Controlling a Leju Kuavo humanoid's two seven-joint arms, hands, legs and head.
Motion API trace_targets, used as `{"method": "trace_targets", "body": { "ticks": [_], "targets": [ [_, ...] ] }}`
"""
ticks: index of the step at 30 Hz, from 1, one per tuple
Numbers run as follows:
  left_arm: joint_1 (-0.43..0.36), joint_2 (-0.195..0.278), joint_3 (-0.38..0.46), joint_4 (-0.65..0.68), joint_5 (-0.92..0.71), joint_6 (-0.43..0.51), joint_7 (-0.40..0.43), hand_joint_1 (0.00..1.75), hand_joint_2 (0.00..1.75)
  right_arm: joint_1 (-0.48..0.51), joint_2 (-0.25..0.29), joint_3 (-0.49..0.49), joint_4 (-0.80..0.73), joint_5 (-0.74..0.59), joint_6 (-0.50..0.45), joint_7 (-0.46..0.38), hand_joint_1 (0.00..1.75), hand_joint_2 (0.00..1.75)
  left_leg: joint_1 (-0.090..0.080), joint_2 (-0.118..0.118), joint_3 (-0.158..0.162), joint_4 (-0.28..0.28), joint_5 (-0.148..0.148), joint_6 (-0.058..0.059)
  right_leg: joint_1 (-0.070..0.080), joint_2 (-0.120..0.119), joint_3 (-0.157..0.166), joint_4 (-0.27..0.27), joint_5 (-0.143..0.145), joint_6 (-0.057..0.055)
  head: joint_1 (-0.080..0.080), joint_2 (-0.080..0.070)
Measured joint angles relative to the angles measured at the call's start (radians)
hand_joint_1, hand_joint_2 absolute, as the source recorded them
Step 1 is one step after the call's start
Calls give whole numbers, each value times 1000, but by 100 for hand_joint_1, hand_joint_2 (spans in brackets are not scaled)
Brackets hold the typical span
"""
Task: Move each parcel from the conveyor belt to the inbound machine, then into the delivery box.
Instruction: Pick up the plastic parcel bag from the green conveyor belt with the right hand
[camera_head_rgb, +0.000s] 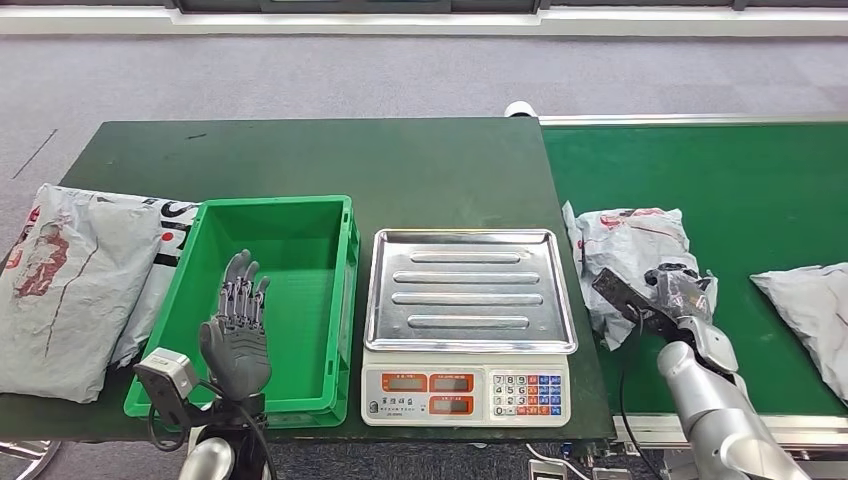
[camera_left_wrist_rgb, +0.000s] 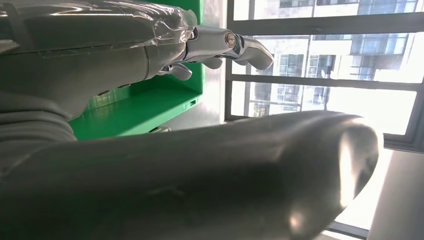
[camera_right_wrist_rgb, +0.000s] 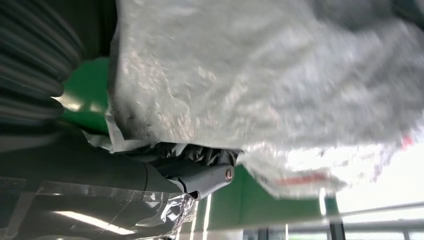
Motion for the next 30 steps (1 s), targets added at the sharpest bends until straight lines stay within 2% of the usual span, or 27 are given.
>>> {"method": "trace_targets", "body": {
  "ticks": [9, 13, 22, 24, 27, 30],
  "targets": [
    [5, 0, 3, -6, 2, 1, 1, 0, 0, 22, 17, 8, -66, -24, -28, -8, 175, 175, 0, 0, 0, 0, 0, 0, 0, 0, 0, 0, 0, 0, 0, 0],
    [6, 0, 3, -8, 4, 1, 1, 0, 0, 73, 24, 9, -142, -68, -105, -40, 175, 175, 0, -1, 0, 0, 0, 0, 0, -1, 0, 0, 0, 0, 0, 0],
    [29, 0, 4, -28, 4, 9, 4, 0, 0, 355, 70, 3, -678, -100, -182, -22, 175, 175, 0, -3, -2, 0, -1, 0, 0, -3, -2, 0, -3, 0, 0, 0],
    [31, -1, 4, -29, 2, 9, 2, 0, 0, 411, 84, -12, -800, -171, -242, -75, 175, 175, 0, -4, -1, 0, -1, 0, 0, -4, -2, 0, -3, 0, 0, 0],
    [40, -5, 4, -30, -3, 10, 1, 0, 0, 539, 131, -75, -1049, -367, -343, -213, 175, 175, 0, -8, -2, 0, -2, -1, 0, -9, 0, 0, -5, 0, 0, 0],
    [47, -8, 4, -31, -4, 14, 0, 0, 0, 631, 169, -123, -1231, -442, -359, -259, 175, 175, 0, -6, -1, 0, -4, -1, 0, -7, 0, 0, -6, 0, 0, 0]
  ]
}}
